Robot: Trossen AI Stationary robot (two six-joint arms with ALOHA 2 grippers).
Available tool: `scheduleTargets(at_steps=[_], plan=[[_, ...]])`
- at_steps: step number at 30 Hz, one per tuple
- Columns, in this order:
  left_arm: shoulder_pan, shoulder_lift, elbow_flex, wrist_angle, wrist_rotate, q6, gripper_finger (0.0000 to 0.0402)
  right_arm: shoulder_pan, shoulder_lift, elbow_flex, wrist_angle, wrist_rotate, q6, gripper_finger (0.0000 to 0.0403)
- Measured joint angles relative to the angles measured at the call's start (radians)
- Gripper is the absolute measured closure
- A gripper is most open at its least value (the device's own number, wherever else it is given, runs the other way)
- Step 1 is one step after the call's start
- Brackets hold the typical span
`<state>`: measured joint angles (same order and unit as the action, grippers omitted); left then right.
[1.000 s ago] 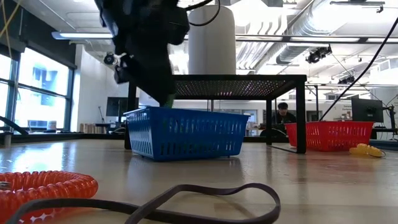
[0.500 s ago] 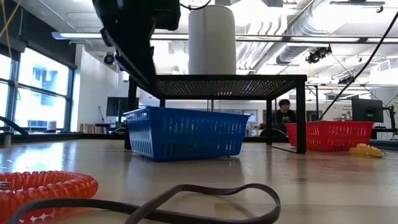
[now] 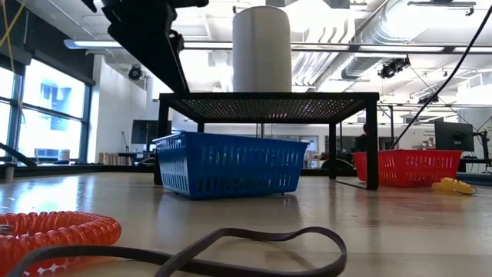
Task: Pick & Place Office Desk Supplies
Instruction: Put the violet spring keychain into the red bin
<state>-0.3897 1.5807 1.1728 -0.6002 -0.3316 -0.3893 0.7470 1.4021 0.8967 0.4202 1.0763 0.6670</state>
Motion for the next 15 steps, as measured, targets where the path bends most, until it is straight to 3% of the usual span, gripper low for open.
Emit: scheduleTargets(at_steps=[8,10,15], plan=[[-0.033,-0.034,0.000,-0.104,-0.153,0.000,0.0253,-0.039,-0.002,0.000,0.058,0.016,0.043,0.0156],[-0.045,-0.058,0.000,-0.143,-0.126,-0.004,0.0253,-0.049,-0.002,0.000,0.066,0.013,0.041,0.0156],[-0.073,-0.169,0.000,-0.172,0.077,0.023,0.0253,-0.074,-0.002,0.000,0.072,0.014,0.008,0.0156]])
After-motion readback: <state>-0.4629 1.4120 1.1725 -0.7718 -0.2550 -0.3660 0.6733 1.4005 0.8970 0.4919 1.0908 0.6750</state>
